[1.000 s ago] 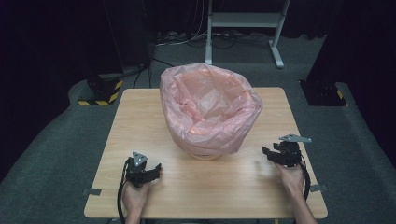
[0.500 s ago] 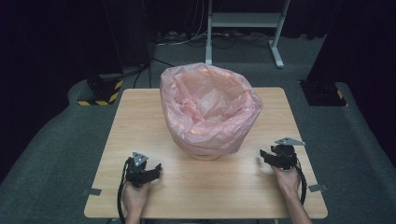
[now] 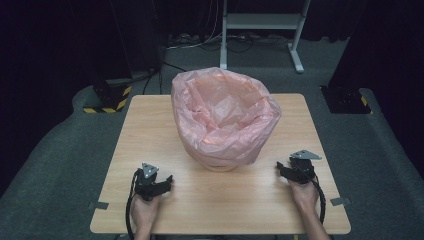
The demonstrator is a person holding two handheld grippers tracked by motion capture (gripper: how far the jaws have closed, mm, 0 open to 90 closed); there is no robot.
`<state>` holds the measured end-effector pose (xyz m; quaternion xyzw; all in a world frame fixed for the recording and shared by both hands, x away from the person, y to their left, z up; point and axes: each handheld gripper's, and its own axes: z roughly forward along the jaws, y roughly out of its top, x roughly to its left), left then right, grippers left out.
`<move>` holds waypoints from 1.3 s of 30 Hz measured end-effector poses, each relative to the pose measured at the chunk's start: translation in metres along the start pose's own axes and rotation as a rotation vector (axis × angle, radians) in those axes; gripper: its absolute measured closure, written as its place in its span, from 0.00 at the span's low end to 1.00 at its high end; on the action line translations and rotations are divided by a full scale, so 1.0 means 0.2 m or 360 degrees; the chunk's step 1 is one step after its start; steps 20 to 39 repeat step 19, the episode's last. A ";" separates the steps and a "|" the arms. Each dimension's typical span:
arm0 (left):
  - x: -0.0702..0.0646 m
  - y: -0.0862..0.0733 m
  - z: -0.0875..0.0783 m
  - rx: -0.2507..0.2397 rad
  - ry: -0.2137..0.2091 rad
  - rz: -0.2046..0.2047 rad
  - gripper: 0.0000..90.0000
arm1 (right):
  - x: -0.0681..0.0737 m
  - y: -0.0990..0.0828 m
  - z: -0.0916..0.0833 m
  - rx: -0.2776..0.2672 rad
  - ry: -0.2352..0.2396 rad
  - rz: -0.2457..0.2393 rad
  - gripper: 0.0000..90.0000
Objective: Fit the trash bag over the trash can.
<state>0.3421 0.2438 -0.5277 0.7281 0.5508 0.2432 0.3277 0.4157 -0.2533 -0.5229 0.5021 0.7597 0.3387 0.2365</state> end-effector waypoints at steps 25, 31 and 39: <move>0.00 0.00 0.00 0.0000 0.0001 0.0001 0.29 | 0.00 0.00 0.00 0.0001 0.0004 -0.0005 0.44; 0.00 0.00 0.00 0.0000 0.0001 0.0001 0.29 | 0.00 0.00 0.00 0.0001 0.0004 -0.0005 0.44; 0.00 0.00 0.00 0.0000 0.0001 0.0001 0.29 | 0.00 0.00 0.00 0.0001 0.0004 -0.0005 0.44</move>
